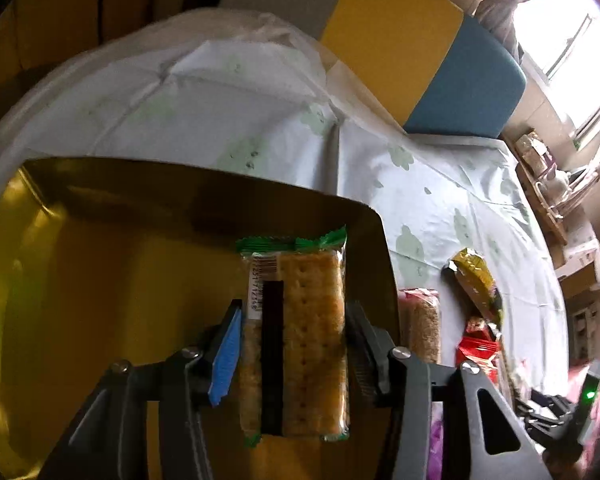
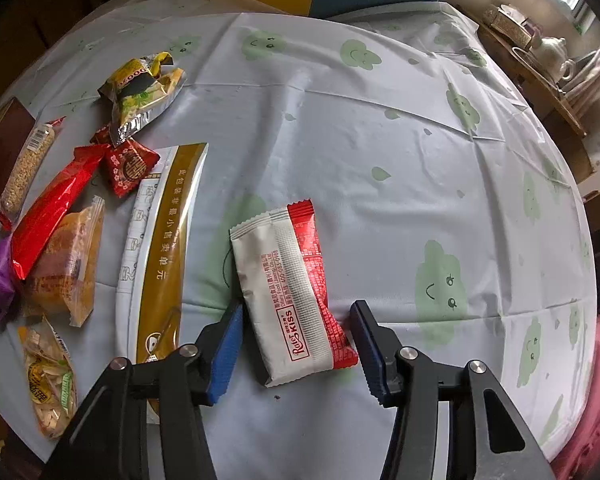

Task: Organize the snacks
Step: 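Drop the cracker pack into the tray with left gripper while right grasps the wafer, then carry the red-white wafer into the gold tray and release it with the right gripper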

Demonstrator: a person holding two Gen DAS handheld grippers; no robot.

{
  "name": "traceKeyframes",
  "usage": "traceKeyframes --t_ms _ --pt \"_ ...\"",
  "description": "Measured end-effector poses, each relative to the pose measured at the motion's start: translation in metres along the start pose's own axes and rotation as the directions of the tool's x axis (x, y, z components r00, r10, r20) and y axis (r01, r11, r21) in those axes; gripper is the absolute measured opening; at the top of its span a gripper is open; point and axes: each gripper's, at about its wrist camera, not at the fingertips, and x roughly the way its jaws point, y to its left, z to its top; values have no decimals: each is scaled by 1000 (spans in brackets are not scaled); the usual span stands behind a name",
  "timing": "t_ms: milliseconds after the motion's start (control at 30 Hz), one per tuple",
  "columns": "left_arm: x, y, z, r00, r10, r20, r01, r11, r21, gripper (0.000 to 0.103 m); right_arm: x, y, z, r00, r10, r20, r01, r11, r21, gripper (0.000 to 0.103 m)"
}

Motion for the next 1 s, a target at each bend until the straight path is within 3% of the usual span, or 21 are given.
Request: traceKeyframes --t_ms 167,300,500,733,833,1000 --pt "-13 1 -9 999 7 34 -8 999 51 61 0 0 0 1000 -1 0 1 1000 -5 54" --pt "-38 14 -15 996 1 85 -1 1000 -2 61 -1 -4 0 1000 -4 3 4 1000 -8 53" --pt "-74 16 -57 989 28 142 -33 999 31 60 -7 -4 1 1000 18 15 -18 1000 -5 39" --pt "-108 23 -88 980 43 194 -55 997 57 60 -31 -29 3 994 30 108 -44 991 124 36" --pt "-119 30 -94 975 64 214 -76 996 47 60 -36 -27 2 992 15 125 -31 992 124 36" --pt "-129 46 -100 965 109 238 -114 993 9 60 -65 -7 -4 980 90 176 -108 990 93 36"
